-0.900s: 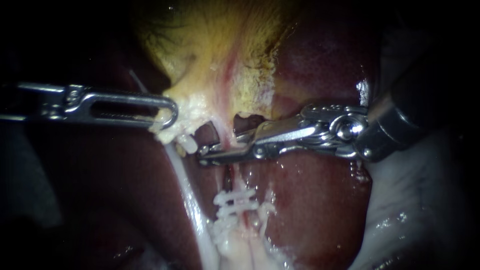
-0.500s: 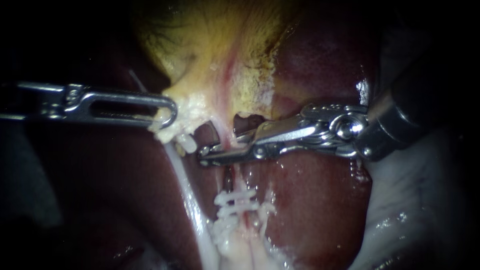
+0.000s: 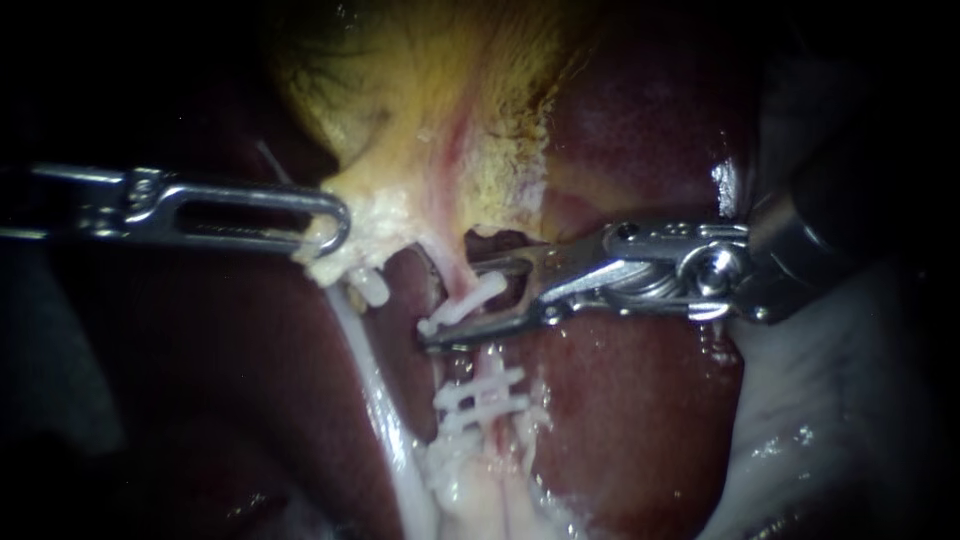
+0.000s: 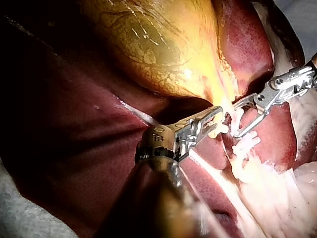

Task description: Going back third clip right tube

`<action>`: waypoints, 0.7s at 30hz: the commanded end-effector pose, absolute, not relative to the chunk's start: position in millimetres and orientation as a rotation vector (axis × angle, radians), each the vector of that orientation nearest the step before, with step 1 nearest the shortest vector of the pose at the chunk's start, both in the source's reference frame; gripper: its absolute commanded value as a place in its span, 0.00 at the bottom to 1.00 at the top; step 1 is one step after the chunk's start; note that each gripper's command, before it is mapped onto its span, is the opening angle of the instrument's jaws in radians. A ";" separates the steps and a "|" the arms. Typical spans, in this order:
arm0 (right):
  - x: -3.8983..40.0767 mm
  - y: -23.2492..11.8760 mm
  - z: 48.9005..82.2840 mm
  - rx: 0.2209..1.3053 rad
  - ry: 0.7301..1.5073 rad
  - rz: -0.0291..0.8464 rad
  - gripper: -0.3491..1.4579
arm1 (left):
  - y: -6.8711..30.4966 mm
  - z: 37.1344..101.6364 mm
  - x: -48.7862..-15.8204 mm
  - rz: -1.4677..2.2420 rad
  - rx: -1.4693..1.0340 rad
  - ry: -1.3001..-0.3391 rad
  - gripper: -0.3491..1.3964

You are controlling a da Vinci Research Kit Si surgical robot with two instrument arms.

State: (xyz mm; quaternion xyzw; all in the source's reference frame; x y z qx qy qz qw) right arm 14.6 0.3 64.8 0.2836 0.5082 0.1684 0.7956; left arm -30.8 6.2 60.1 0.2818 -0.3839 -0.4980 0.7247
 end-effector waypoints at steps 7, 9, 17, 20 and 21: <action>13.4 0.3 64.4 0.597 1.101 0.328 0.47 | 6.3 60.2 -30.7 -1.099 0.620 -0.847 0.00; 13.0 0.3 64.4 0.595 1.102 0.322 0.47 | 6.3 60.2 -30.6 -1.099 0.620 -0.847 0.00; 11.3 1.0 64.1 0.569 1.104 0.313 0.47 | 6.2 60.2 -30.6 -1.099 0.620 -0.847 0.00; 10.7 1.3 64.0 0.562 1.104 0.311 0.47 | 6.2 60.2 -30.6 -1.099 0.620 -0.847 0.00; 10.6 1.3 63.9 0.563 1.104 0.311 0.47 | 6.2 60.2 -30.6 -1.099 0.620 -0.847 0.00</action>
